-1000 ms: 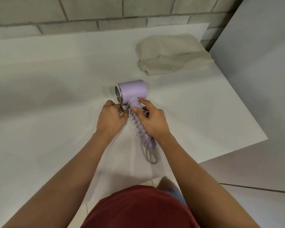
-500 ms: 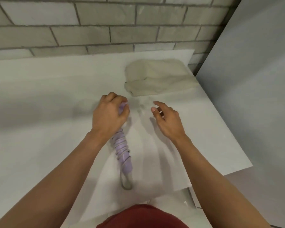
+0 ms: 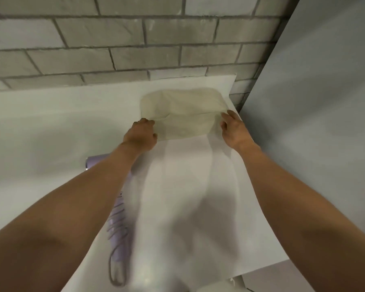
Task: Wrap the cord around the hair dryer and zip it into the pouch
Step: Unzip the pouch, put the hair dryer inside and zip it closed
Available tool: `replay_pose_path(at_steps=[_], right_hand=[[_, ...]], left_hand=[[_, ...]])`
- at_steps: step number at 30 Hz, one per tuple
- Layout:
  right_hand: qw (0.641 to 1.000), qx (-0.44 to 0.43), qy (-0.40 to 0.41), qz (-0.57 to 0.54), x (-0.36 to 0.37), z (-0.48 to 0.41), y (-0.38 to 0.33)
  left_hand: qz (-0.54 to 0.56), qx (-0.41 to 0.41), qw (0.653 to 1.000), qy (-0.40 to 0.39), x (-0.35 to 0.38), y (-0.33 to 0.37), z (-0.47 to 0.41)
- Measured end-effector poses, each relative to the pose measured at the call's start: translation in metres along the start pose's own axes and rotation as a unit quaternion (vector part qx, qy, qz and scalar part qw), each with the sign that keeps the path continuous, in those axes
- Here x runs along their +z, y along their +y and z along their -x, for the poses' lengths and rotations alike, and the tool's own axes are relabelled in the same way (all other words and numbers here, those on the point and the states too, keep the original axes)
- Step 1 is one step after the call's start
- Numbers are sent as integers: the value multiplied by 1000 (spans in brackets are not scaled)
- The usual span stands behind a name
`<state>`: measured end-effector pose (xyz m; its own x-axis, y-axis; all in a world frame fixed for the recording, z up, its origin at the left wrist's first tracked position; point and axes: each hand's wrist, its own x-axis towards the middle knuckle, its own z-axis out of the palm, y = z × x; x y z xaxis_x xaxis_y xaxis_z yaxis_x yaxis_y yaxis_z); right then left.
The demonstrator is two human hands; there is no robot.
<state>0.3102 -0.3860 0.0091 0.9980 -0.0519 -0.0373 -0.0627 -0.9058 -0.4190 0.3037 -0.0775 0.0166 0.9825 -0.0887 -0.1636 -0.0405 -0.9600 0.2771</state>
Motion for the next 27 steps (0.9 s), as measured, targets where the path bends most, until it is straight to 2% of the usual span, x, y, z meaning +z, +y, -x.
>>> replay_pose_path(at_steps=[4,12,15,17,20,22,24,27], right_hand=[[997,8,-75,32,8,-13,14],[985,79,-82,130,6,-15,24],[992,49,-18,117,-2,3,31],[995,33,42,79,-7,23,35],[986,31,160,-23,-14,64,43],[971,26,217,-93,-19,97,47],[959,25,251,-126,-23,134,47],[951,9,272,-148,-22,187,43]], left_hand=[[-68,-12,997,-28,9,-8,-8],[-114,-41,992,-34,-4,-6,-13],[-103,-10,994,-25,-10,-4,-5],[-59,9,998,1,-13,-4,4],[48,46,996,54,-22,-5,27],[53,72,990,105,-28,-7,49],[54,101,984,135,-29,-10,75],[102,156,976,112,-26,-17,119]])
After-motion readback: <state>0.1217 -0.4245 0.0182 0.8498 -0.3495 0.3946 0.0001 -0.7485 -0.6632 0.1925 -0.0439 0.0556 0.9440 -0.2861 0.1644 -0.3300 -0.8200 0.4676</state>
